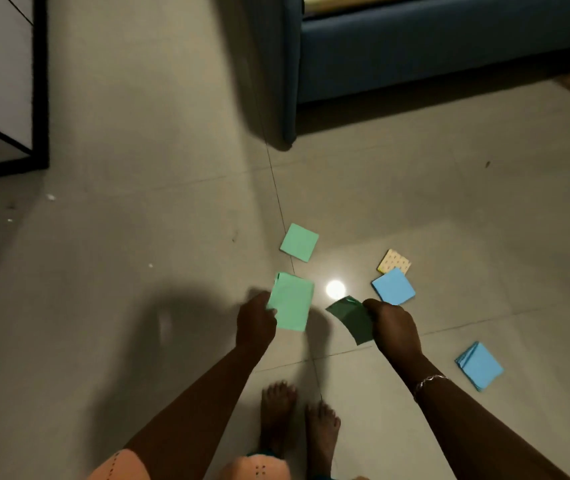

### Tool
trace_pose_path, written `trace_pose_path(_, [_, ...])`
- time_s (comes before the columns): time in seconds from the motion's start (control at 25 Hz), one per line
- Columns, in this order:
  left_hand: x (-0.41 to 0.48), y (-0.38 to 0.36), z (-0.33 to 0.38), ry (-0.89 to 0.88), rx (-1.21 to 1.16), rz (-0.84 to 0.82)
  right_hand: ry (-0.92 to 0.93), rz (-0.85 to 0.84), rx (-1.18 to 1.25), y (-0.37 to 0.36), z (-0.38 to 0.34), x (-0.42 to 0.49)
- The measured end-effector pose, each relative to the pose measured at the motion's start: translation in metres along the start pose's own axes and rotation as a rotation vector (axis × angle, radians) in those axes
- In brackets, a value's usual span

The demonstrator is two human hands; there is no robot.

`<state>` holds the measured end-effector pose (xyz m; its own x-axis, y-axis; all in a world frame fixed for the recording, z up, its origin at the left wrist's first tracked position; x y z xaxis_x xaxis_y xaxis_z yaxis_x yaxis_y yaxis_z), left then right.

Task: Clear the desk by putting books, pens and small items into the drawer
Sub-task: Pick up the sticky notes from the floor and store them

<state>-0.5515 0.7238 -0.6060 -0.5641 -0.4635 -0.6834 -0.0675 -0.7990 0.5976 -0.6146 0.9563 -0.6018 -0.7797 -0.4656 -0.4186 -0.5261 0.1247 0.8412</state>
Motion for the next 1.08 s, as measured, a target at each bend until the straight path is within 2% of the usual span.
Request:
trace_pose_path(0.12, [-0.065,0.068,0.049,-0.032,-0.063,-0.002,-0.12,0.24,0.159,0.11,-0.027,-0.032])
trace_pose_path(0.24, [-0.123,0.132,0.083,-0.008,-0.25,-0.029,-0.138,0.396,0.317,0.206,-0.06,-0.062])
trace_pose_path(0.48, [-0.215,0.232,0.114,-0.023,-0.5,-0.013,-0.03,0.521,0.418,0.327,-0.131,-0.109])
trace_pose_path(0.64, [-0.269,0.289,0.098,-0.047,-0.643,0.042,0.096,0.537,0.496,0.36,-0.197,-0.128])
trace_pose_path(0.76, [-0.311,0.338,0.055,-0.05,-0.768,0.136,0.203,0.492,0.559,0.368,-0.26,-0.134])
trace_pose_path(1.08, [-0.427,0.439,-0.136,0.074,-1.092,0.46,0.492,0.244,0.74,0.315,-0.476,-0.169])
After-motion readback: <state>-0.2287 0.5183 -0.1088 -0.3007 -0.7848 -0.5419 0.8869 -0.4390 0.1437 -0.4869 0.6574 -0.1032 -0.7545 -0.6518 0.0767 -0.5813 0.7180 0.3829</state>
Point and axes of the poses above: each hand's wrist, its own x-axis towards the middle knuckle, its own y-axis out of the back of the hand, z = x × y, the point moved 10 cm from there along x, towards the middle knuckle, and after that the axes turned 14 degrees about y, right-handed, at the moved point
